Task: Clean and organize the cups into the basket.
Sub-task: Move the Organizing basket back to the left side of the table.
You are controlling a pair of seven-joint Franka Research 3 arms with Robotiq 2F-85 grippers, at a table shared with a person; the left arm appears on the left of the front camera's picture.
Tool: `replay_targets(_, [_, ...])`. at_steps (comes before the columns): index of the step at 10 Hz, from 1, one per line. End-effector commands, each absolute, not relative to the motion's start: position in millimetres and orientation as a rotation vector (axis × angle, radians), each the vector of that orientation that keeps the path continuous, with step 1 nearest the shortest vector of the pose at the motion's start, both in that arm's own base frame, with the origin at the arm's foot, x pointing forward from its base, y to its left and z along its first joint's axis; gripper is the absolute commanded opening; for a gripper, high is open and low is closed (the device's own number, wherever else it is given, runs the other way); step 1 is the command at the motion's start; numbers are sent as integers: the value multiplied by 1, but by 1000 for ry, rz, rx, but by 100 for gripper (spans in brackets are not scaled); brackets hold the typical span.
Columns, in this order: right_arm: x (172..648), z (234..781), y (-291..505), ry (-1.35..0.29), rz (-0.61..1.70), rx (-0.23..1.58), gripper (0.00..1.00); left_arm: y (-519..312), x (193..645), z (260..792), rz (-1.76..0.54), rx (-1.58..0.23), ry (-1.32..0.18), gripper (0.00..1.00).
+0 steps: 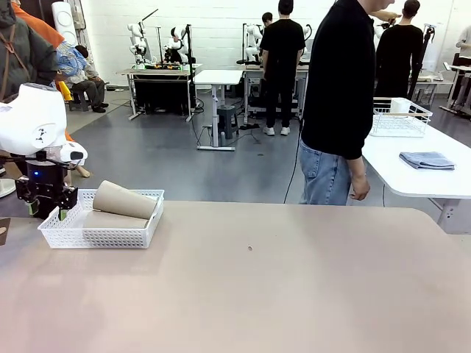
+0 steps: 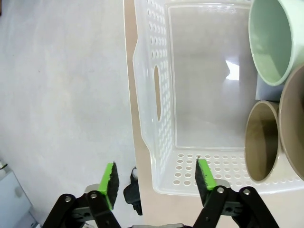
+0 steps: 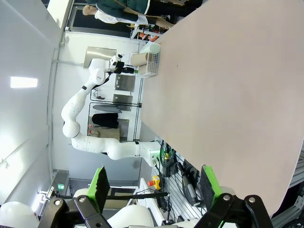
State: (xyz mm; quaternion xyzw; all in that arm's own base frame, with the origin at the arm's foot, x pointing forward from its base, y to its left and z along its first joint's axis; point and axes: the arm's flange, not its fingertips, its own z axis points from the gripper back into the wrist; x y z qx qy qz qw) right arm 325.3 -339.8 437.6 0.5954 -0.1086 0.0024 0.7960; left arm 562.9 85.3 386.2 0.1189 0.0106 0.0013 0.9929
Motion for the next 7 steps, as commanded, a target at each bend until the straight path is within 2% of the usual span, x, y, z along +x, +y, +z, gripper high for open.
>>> replay_targets(1, [324, 438, -339, -230, 8, 1288, 100, 86, 566, 388, 24, 272, 33, 100])
replay_targets(4, [324, 438, -339, -230, 8, 1288, 100, 68, 557, 399, 91, 266, 11, 100])
replay_targets(7, [324, 438, -339, -230, 8, 1288, 100, 10, 495, 461, 212, 257, -170, 100])
